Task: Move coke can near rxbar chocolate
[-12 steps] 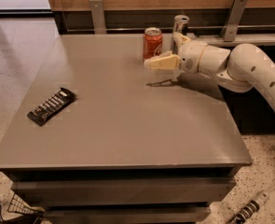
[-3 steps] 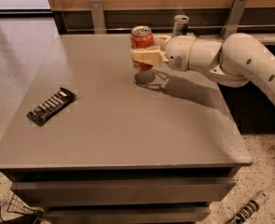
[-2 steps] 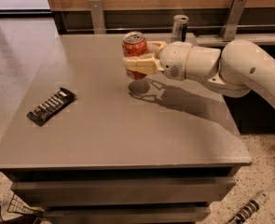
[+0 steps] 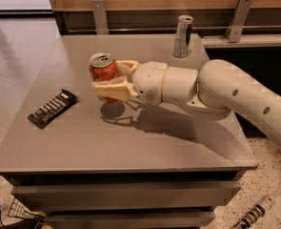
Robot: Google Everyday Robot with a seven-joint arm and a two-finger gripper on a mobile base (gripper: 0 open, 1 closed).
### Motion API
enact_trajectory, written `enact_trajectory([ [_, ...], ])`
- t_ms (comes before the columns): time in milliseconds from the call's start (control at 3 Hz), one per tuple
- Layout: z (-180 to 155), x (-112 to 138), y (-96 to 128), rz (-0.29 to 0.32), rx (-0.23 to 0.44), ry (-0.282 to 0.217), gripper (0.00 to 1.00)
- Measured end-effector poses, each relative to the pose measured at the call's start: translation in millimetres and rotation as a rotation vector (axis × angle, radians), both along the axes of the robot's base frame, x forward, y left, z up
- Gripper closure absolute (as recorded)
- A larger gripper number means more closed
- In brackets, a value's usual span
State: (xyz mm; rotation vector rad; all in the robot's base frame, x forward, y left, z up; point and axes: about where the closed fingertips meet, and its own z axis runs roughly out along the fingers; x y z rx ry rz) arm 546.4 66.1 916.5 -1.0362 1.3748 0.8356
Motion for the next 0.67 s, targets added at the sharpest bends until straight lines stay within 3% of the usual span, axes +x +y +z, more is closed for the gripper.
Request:
enact_trajectory([
  [667,-25.1,-27.5,69.4,0.151,0.034,0.051,1.0],
])
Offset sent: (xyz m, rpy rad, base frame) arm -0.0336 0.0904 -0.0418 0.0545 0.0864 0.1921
